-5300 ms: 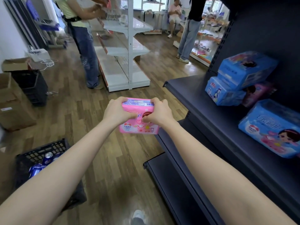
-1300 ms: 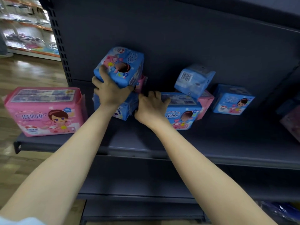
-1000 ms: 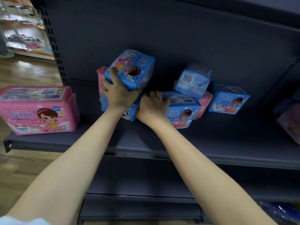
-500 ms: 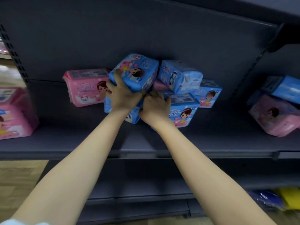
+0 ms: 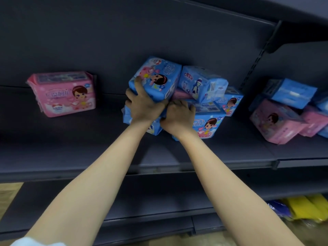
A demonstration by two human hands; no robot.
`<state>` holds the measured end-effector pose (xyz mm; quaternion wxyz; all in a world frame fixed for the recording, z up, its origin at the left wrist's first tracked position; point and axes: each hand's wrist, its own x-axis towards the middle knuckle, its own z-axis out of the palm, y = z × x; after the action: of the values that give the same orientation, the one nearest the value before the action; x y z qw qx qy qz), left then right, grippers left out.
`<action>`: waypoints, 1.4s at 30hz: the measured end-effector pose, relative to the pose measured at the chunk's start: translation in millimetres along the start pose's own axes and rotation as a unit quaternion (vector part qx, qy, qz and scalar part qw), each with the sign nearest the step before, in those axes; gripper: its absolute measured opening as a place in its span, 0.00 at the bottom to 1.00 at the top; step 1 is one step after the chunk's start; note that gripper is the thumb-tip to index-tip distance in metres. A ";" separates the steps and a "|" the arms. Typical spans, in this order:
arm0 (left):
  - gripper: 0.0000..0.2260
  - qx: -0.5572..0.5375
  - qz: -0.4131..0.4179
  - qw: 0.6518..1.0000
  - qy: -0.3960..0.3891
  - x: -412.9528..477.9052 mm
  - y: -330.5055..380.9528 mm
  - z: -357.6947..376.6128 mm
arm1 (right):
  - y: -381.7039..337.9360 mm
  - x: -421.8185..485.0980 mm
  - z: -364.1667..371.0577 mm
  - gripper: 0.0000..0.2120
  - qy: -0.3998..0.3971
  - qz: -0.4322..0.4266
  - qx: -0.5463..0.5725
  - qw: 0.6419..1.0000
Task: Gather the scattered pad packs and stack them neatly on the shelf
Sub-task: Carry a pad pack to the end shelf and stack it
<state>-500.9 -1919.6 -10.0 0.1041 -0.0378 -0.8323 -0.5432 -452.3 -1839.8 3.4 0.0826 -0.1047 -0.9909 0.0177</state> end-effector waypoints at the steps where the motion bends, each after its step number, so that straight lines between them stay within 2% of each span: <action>1: 0.45 0.000 0.003 1.000 -0.006 -1.5 2.5 6.1 | 6.8 0.2 -0.2 0.22 0.004 0.005 0.002 1.000; 6: 0.45 -0.020 0.014 0.998 -0.051 -5.3 11.5 28.2 | 35.0 0.6 1.4 0.19 0.048 0.021 0.003 0.999; 12: 0.46 -0.094 0.009 0.983 -0.161 -3.8 10.4 28.8 | 43.6 4.8 -0.8 0.17 0.053 0.087 0.024 0.995; 15: 0.42 -0.138 0.010 0.971 -0.196 -1.8 9.5 16.6 | 36.7 4.9 -4.8 0.21 0.076 0.115 0.074 0.988; 19: 0.35 -0.176 0.007 0.969 -0.174 -3.7 -0.7 -6.5 | 10.8 -1.3 -9.5 0.30 0.176 0.089 0.157 0.968; 24: 0.30 -0.156 -0.032 0.983 -0.097 -1.0 -28.8 -51.9 | -47.7 -8.0 -1.7 0.24 0.278 -0.024 0.254 0.926; 32: 0.30 -0.087 -0.070 0.994 0.021 19.2 -93.0 -141.5 | -135.8 -5.2 33.9 0.25 0.087 -0.051 0.266 0.959; 36: 0.32 -0.045 -0.071 0.994 0.067 30.6 -115.6 -174.1 | -172.4 7.2 46.9 0.25 0.000 -0.050 0.322 0.945; 42: 0.35 -0.045 -0.063 0.995 0.068 50.8 -134.5 -199.9 | -206.6 35.2 56.6 0.24 -0.064 -0.023 0.393 0.917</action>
<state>-547.7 -2159.2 -42.0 0.1237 0.0471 -0.7988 -0.5868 -538.0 -2035.4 -35.9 0.0543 -0.0396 -0.9095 0.4103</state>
